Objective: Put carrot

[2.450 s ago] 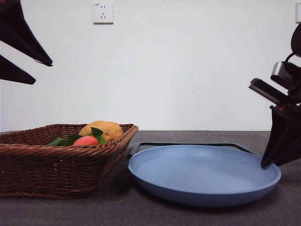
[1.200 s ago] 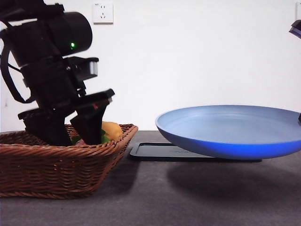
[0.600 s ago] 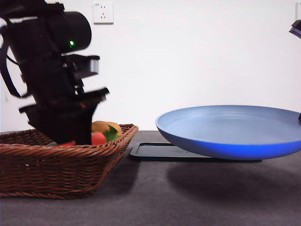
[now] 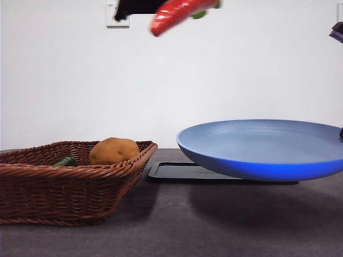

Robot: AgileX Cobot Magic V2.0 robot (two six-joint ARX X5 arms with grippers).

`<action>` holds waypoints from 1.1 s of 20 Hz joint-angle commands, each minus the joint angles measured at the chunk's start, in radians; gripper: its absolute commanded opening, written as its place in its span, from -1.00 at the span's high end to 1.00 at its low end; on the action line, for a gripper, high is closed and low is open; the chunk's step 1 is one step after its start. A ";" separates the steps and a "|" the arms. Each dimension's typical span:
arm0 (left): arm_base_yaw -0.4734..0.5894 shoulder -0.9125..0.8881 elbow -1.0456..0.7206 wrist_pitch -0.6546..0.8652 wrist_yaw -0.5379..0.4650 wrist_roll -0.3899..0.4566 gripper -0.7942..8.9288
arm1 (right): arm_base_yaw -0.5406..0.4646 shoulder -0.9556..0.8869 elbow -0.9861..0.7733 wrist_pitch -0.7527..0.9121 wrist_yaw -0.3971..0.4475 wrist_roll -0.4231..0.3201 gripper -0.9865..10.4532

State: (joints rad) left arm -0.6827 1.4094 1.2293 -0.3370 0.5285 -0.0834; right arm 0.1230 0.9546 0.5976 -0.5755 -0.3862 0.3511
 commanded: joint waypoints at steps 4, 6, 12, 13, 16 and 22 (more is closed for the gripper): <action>-0.177 0.135 0.006 0.019 -0.245 0.036 0.63 | 0.003 0.003 0.013 -0.010 -0.009 -0.005 0.82; -0.201 0.203 0.006 0.022 -0.247 0.035 0.63 | 0.003 0.003 0.013 -0.019 -0.009 -0.005 0.82; -0.224 0.342 0.006 0.004 -0.248 0.035 0.46 | 0.003 0.003 0.013 -0.037 -0.031 -0.005 0.82; -0.225 0.354 0.006 -0.003 -0.251 0.035 0.41 | 0.003 0.003 0.013 -0.036 -0.035 -0.005 0.82; -0.229 0.362 0.006 -0.012 -0.275 0.035 0.40 | 0.004 0.003 0.013 -0.037 -0.035 -0.004 0.82; -0.200 0.268 0.024 -0.045 -0.267 -0.002 0.40 | 0.003 0.052 0.015 -0.040 -0.034 -0.001 0.82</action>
State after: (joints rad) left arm -0.8757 1.6772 1.2285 -0.3923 0.2604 -0.0792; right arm 0.1242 1.0000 0.5976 -0.6243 -0.4126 0.3508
